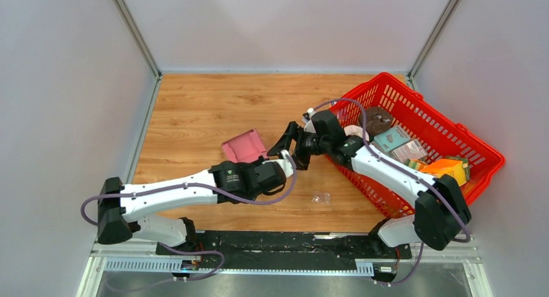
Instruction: Fold the paper box
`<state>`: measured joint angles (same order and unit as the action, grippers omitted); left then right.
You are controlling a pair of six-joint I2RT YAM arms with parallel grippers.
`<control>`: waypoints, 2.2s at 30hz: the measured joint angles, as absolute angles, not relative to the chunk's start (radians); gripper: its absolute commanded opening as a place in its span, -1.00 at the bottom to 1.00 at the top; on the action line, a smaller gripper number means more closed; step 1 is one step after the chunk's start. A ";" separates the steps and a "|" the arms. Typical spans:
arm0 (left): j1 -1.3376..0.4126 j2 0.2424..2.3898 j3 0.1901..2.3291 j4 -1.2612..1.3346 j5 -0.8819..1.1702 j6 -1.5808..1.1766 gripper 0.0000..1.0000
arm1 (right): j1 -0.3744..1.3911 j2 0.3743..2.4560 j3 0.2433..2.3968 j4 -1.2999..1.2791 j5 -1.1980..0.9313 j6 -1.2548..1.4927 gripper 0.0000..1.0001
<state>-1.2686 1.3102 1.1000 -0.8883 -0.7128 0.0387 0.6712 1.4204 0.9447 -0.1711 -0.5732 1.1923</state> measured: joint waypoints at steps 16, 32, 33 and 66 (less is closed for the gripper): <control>-0.581 1.077 1.197 -1.045 -0.163 -0.942 -1.00 | 0.675 1.177 1.193 -0.600 -0.133 0.599 0.84; -0.467 1.355 1.091 -0.908 0.097 -1.697 0.53 | 0.817 1.195 1.027 -0.604 -0.080 0.478 0.83; -0.467 1.349 1.091 -0.901 0.100 -1.700 0.52 | 0.817 1.199 1.027 -0.601 -0.080 0.476 0.83; -0.462 1.119 0.582 -0.348 0.038 -0.569 0.37 | 0.961 1.442 0.725 -0.093 -0.185 0.632 0.19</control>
<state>-0.4618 1.1187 0.5819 -0.3481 0.0383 -0.5694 0.9607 1.4422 0.7246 -0.0929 -0.1852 0.6319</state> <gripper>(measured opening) 0.695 0.590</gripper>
